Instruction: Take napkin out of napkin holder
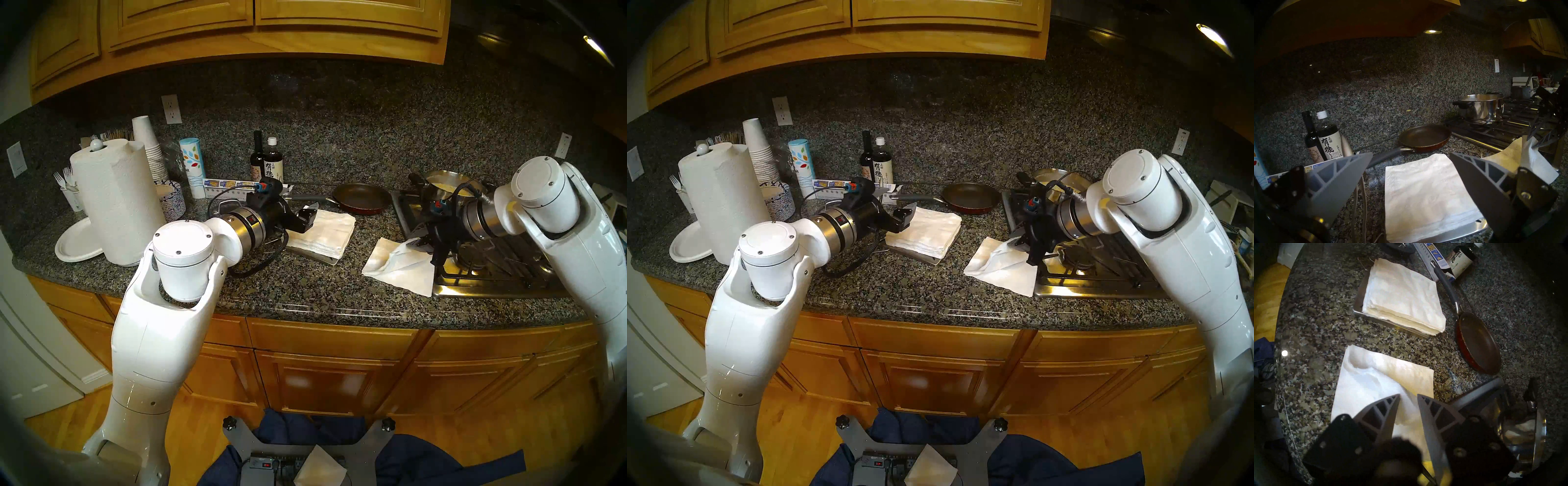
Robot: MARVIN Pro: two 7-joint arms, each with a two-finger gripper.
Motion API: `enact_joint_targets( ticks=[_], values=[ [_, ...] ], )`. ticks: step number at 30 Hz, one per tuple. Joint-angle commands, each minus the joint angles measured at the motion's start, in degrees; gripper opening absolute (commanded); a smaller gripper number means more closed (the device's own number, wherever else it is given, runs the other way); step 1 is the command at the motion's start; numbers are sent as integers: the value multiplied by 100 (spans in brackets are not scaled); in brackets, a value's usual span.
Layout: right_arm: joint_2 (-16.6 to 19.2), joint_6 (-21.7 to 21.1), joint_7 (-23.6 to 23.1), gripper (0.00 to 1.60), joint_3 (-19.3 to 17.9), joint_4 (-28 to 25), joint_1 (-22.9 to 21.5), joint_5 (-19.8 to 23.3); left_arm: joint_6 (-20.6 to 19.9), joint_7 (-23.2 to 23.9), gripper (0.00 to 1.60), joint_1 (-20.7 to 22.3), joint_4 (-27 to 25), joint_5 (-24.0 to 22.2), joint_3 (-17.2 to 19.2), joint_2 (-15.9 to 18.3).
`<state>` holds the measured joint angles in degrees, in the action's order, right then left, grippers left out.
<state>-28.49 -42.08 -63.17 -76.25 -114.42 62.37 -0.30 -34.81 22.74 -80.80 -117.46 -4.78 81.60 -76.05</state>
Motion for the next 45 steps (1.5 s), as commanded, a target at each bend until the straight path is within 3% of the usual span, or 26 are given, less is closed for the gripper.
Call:
enact_joint_targets(
  ticks=[1, 5, 13, 18, 32, 36, 37, 43, 45],
  values=[
    [389, 28, -99, 89, -442, -236, -213, 75, 59, -7, 160, 255, -106, 8, -56, -74],
    [286, 48, 30, 93, -461, -225, -346, 63, 54, -13, 160, 270, -109, 15, -76, -85],
    [-360, 347, 526, 102, -291, 75, -561, -10, -17, -48, 160, 226, -260, 29, -36, -51],
    [-647, 474, 804, 98, -200, 203, -666, -112, -75, -71, 160, 284, -384, 45, 23, -9],
    [-1012, 775, 1113, 98, -183, 466, -631, -133, -231, -321, 160, 402, -750, 15, 643, 17],
    [-1066, 846, 1159, 88, -195, 502, -604, -134, -244, -359, 160, 405, -723, 8, 730, 35],
    [-1093, 885, 1186, 79, -208, 512, -592, -133, -266, -354, 160, 396, -715, 15, 718, 68],
    [-1148, 950, 1226, 67, -233, 531, -575, -129, -248, -478, 160, 370, -669, 113, 693, 82],
    [-1157, 965, 1241, 54, -250, 535, -554, -125, -252, -524, 160, 362, -670, 157, 704, 92]
  ],
)
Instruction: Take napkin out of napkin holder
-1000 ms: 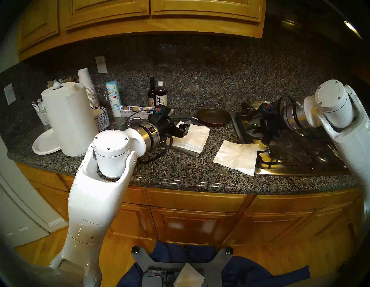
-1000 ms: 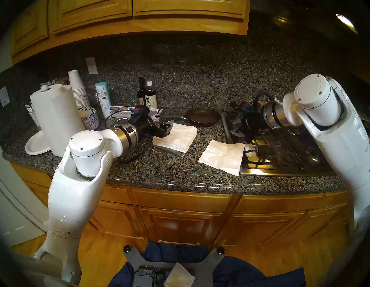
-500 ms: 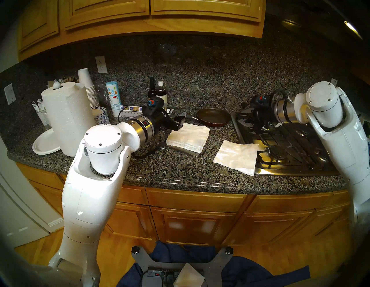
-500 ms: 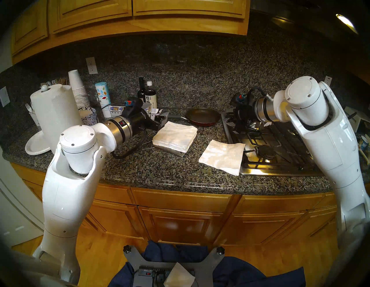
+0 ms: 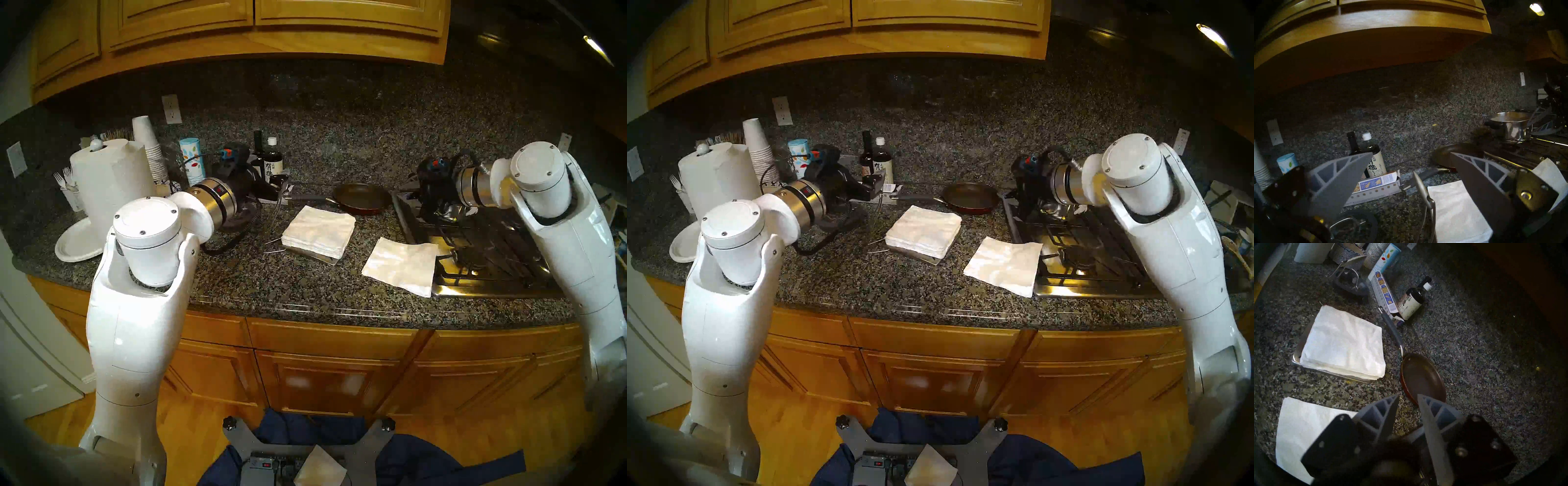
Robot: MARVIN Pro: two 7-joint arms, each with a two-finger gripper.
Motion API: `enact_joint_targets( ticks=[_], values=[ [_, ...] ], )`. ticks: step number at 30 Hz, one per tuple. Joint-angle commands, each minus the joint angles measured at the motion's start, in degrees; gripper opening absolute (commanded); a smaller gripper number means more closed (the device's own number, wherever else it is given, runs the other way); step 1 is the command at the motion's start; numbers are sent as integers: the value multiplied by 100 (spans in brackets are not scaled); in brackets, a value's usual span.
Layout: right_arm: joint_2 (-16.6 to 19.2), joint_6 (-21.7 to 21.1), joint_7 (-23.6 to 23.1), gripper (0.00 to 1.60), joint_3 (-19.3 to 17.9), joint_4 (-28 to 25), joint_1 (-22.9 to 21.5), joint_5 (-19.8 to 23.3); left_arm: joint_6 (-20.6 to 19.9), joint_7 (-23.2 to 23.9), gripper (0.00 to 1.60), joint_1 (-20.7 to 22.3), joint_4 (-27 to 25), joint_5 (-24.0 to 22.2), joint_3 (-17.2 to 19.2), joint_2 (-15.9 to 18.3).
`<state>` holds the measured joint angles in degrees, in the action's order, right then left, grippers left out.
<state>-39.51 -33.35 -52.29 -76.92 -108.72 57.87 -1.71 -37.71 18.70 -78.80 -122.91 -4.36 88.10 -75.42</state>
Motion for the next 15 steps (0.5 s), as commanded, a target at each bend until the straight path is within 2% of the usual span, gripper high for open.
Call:
enact_joint_targets(
  ticks=[1, 7, 11, 13, 15],
  values=[
    [-56, 102, 156, 51, -194, -33, -91, 17, 30, -128, 160, 163, -123, 127, 63, 36],
    [-63, 166, 174, 43, -260, -22, 12, 42, -14, -255, 160, 165, 104, 310, 14, 84],
    [-71, 197, 170, 46, -295, -34, 57, 45, 33, -242, 160, 237, 368, 288, -32, 49],
    [-62, 191, 164, 46, -311, -53, 78, 47, 62, -166, 124, 269, 468, 199, -25, 22],
    [-48, 183, 162, 46, -337, -73, 107, 54, 75, -189, 67, 299, 531, 221, -67, 3]
  ],
)
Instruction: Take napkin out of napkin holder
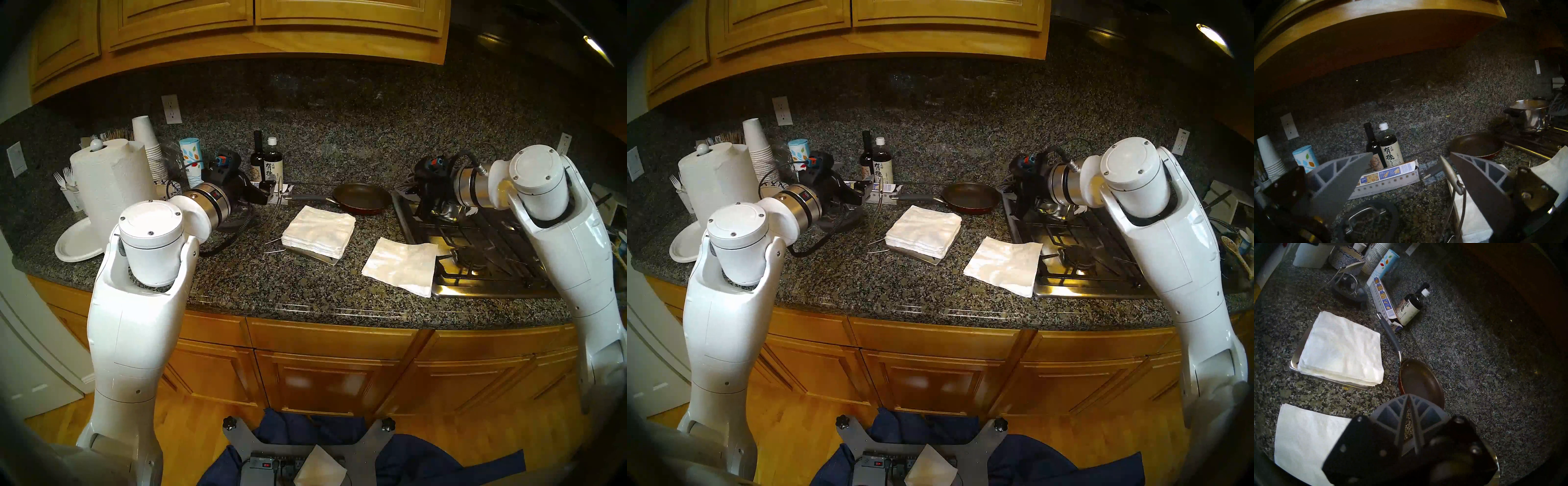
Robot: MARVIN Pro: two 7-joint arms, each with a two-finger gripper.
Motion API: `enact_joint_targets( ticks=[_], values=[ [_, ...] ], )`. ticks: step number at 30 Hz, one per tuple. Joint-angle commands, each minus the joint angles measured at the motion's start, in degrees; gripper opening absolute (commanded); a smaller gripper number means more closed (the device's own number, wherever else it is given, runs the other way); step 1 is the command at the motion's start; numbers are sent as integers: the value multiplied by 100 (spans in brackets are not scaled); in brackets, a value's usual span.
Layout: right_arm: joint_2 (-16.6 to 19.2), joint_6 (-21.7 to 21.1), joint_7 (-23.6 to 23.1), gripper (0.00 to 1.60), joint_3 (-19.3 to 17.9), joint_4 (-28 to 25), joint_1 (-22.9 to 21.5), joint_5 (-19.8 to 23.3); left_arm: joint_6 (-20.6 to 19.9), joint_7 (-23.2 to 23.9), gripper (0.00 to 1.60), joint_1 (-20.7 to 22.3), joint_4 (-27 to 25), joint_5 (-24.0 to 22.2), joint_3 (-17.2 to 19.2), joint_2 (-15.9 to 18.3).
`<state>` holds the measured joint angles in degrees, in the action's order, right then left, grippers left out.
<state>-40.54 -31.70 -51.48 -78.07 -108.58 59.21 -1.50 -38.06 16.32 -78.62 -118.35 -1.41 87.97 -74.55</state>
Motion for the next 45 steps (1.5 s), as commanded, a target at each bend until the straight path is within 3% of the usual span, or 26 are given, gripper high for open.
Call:
enact_joint_targets(
  ticks=[1, 3, 5, 9, 15, 45],
  values=[
    [65, 15, 77, 46, -233, -96, -15, 36, 88, 61, 61, 302, 106, -92, -58, -97],
    [85, 4, 70, 46, -258, -115, 11, 43, 117, 79, 43, 321, 202, -123, -57, -115],
    [99, 0, 67, 45, -280, -127, 32, 54, 117, 128, 39, 338, 259, -177, -62, -127],
    [115, -3, 70, 44, -308, -142, 60, 69, 120, 224, 16, 413, 433, -235, -158, -162],
    [114, 10, 70, 45, -309, -133, 73, 86, 164, 236, 29, 549, 672, -235, -223, -205],
    [166, 9, 125, 46, -419, -148, 273, 131, 262, 403, 34, 882, 1060, -220, -664, -365]
  ],
)
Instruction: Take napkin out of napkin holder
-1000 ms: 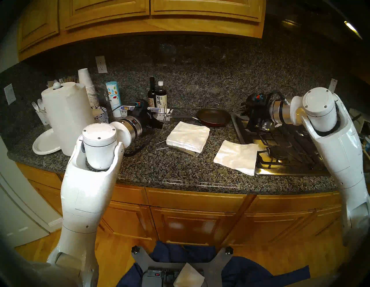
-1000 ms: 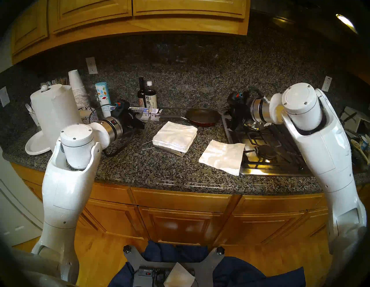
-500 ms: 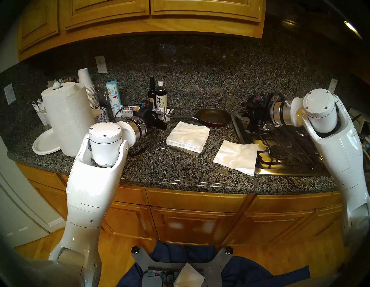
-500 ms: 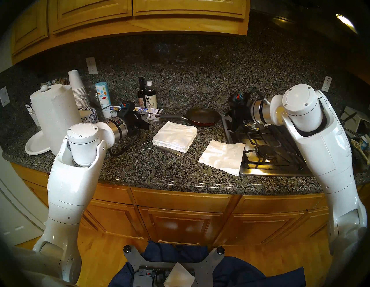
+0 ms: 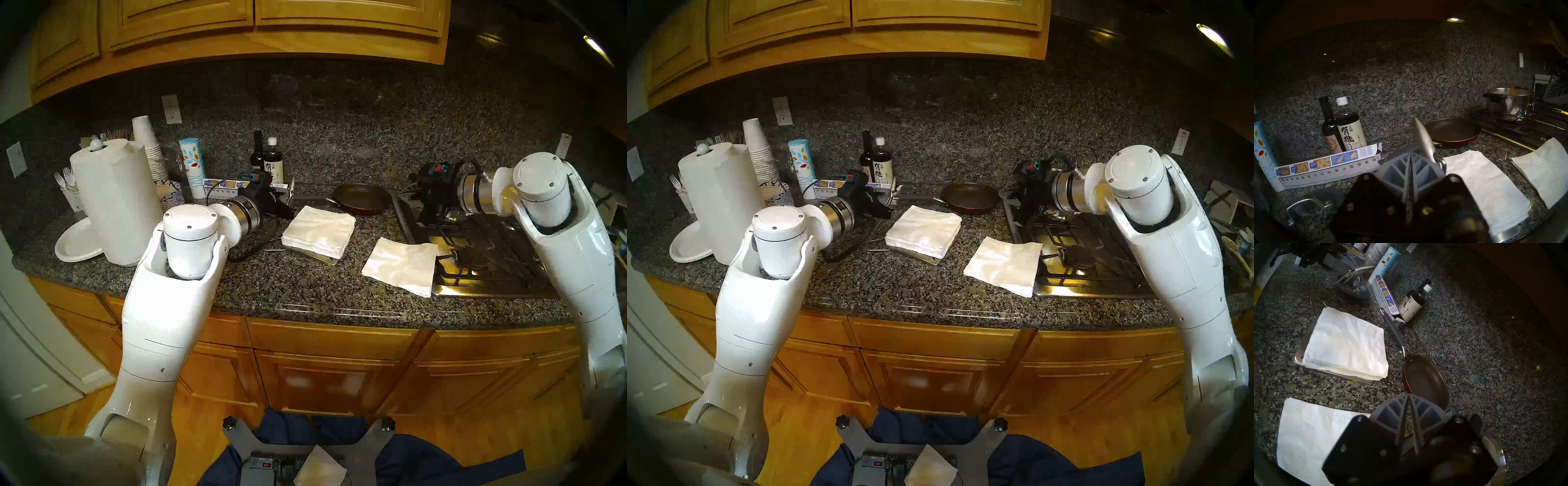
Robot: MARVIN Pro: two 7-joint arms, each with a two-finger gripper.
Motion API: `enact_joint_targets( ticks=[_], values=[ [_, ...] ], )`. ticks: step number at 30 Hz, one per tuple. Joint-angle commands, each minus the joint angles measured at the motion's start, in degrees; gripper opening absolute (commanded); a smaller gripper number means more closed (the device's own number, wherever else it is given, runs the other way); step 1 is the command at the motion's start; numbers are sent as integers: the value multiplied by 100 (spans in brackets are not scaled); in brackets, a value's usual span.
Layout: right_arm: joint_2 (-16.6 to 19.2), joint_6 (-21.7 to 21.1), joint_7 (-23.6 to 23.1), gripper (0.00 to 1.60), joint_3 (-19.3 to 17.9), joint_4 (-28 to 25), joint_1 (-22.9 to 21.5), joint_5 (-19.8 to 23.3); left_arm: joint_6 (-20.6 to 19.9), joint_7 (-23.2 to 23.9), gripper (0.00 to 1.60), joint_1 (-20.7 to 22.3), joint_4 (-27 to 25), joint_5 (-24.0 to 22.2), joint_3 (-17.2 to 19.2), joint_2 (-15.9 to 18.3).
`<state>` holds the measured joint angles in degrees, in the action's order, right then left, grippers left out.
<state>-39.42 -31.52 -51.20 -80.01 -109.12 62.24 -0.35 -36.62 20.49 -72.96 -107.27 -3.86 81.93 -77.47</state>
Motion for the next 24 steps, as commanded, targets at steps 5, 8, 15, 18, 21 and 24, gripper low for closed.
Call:
enact_joint_targets(
  ticks=[5, 8, 15, 18, 21, 24],
  values=[
    [65, 8, 104, 46, -273, -98, 28, 30, 117, -41, 34, 320, -74, 32, -91, -87],
    [66, 17, 111, 46, -295, -101, 54, 35, 119, -38, 35, 294, -119, 19, -48, -57],
    [76, 32, 108, 46, -337, -119, 85, 45, 165, -132, 37, 276, -255, -6, 55, -89],
    [78, 27, 95, 46, -335, -120, 89, 47, 162, -163, 36, 259, -438, -22, 186, -36],
    [73, 31, 92, 46, -327, -124, 77, 45, 126, -154, 36, 198, -648, -55, 307, 16],
    [42, 44, 100, 46, -305, -119, 20, 38, 81, -134, 38, 102, -833, -81, 405, 73]
  ],
)
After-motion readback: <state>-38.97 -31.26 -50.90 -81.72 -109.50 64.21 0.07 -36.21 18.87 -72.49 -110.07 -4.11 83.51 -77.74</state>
